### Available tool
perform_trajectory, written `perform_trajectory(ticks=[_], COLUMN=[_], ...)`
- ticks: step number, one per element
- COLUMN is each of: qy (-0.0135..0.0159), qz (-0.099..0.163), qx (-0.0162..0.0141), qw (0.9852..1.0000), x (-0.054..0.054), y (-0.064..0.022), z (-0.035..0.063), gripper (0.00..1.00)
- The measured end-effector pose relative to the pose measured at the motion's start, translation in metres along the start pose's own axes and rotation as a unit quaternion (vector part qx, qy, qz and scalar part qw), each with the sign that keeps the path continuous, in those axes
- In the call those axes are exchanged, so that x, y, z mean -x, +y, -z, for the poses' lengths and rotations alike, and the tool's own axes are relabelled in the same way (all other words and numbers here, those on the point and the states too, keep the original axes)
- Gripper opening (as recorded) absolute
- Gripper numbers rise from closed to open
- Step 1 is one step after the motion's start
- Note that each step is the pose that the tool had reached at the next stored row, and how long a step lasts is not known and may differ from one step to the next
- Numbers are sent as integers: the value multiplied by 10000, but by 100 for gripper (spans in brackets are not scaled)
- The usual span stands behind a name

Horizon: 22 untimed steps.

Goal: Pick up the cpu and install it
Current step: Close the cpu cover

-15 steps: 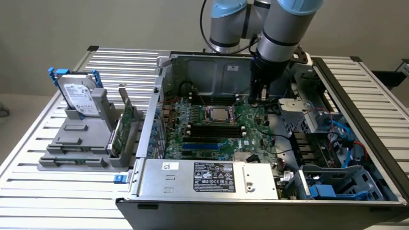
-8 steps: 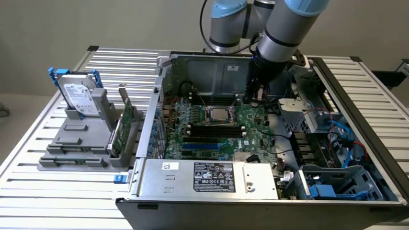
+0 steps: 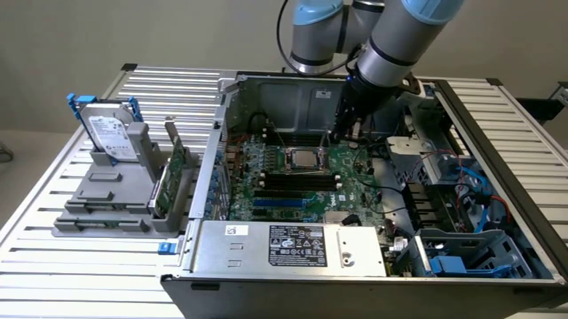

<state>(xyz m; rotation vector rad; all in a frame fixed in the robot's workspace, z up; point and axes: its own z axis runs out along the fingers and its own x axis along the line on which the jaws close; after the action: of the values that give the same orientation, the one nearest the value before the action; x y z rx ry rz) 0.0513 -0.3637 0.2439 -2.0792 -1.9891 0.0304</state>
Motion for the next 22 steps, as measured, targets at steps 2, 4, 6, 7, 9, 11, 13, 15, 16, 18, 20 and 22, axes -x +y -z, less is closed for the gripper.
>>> perform_trajectory(ticks=[2,4,6,7,9,11,13,15,16,18,20,22], qy=[-6,-12,-20,-28,-32,-32,-35,-44,-57,-87,-99,-104], qz=[-1,-2,-4,-18,-40,-40,-41,-43,-45,-43,-30,-19], qx=[-93,-189,-325,-525,-664,-665,-666,-663,-652,-591,-490,-417], qw=[10000,9998,9995,9986,9978,9978,9978,9978,9978,9982,9987,9991], x=[1,1,2,3,34,50,60,67,69,72,75,78], y=[-5,-11,-19,-35,-292,-419,-503,-584,-615,-651,-662,-662], z=[-1,-3,-5,-10,-141,-213,-256,-285,-294,-305,-317,-334], gripper=[11,11,11,11,11,11,11,11,11,11,11,11])
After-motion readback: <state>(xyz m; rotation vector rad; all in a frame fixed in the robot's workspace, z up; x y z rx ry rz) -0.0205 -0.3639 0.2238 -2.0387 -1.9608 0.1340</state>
